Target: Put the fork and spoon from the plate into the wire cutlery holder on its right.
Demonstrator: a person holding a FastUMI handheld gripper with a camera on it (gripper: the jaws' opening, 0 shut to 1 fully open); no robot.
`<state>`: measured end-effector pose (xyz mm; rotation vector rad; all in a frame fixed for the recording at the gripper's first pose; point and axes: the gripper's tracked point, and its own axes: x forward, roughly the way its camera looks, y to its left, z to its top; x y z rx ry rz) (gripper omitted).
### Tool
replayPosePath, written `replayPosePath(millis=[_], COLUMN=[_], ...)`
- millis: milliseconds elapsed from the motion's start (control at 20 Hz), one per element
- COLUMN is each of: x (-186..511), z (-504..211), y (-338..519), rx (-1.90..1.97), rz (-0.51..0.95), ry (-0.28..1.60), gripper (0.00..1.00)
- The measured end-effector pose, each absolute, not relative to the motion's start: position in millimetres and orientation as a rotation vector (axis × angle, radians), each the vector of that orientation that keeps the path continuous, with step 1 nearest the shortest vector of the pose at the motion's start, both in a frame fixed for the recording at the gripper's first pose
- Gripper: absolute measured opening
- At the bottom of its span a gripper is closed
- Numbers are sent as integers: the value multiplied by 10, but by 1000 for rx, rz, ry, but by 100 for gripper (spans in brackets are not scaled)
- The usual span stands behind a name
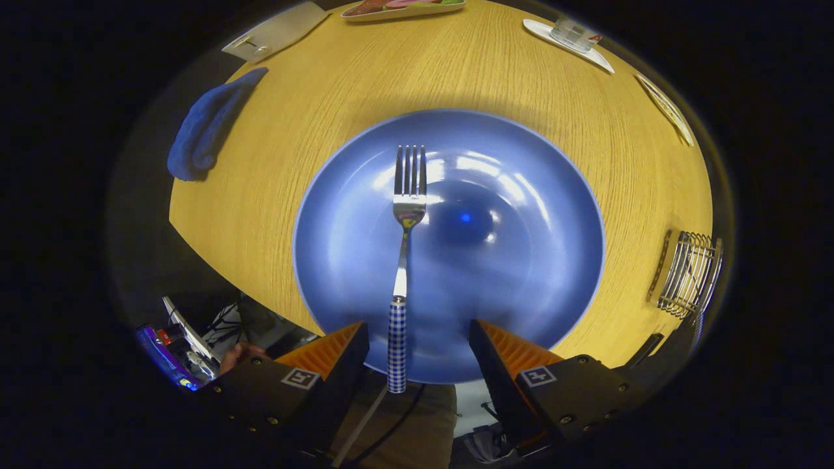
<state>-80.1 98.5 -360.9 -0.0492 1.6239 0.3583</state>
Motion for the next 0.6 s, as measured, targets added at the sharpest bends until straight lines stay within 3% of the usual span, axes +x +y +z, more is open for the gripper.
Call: replayPosePath(millis=[50, 100, 300, 550, 600], x=[-763, -770, -787, -763, -776], z=[-3590, -3590, -3584, -3587, -3632], y=[948, 933, 941, 844, 840], rx=[-69, -73, -110, -247, -237], rz=[354, 356, 356, 357, 352], ry=[1615, 1617, 1637, 1638, 1635], gripper=[94, 78, 53, 53, 11])
